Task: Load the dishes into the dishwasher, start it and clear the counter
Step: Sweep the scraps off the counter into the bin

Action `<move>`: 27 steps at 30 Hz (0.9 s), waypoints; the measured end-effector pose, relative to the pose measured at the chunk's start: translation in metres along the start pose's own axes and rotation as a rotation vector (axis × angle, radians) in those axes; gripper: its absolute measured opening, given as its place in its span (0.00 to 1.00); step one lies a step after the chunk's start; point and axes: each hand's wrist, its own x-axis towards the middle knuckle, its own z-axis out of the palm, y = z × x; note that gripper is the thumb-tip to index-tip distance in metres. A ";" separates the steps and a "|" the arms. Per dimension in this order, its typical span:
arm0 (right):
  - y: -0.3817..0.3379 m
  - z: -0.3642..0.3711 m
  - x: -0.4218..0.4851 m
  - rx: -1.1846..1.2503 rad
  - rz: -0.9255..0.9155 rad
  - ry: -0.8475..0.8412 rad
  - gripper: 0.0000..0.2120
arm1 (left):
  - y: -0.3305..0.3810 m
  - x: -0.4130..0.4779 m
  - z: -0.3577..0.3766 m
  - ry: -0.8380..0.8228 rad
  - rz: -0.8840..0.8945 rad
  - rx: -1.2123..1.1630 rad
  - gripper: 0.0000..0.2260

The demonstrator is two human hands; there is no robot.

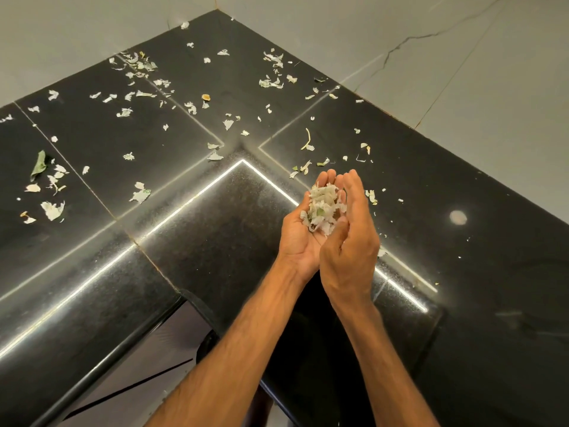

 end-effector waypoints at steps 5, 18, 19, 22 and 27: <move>0.008 -0.014 0.013 0.039 0.019 0.170 0.22 | -0.006 0.001 0.006 0.037 0.004 -0.029 0.17; 0.078 -0.046 -0.009 -0.882 0.229 -0.242 0.52 | 0.010 -0.005 0.007 0.026 0.000 -0.087 0.17; 0.079 -0.039 -0.002 -0.887 0.244 -0.236 0.53 | 0.011 -0.006 0.006 0.026 -0.007 -0.093 0.17; 0.083 -0.020 0.035 -0.831 0.258 -0.252 0.55 | 0.015 -0.011 0.005 0.032 0.007 -0.073 0.16; 0.078 -0.006 0.066 -0.695 0.110 -0.448 0.48 | 0.026 -0.017 0.003 0.035 0.019 -0.082 0.16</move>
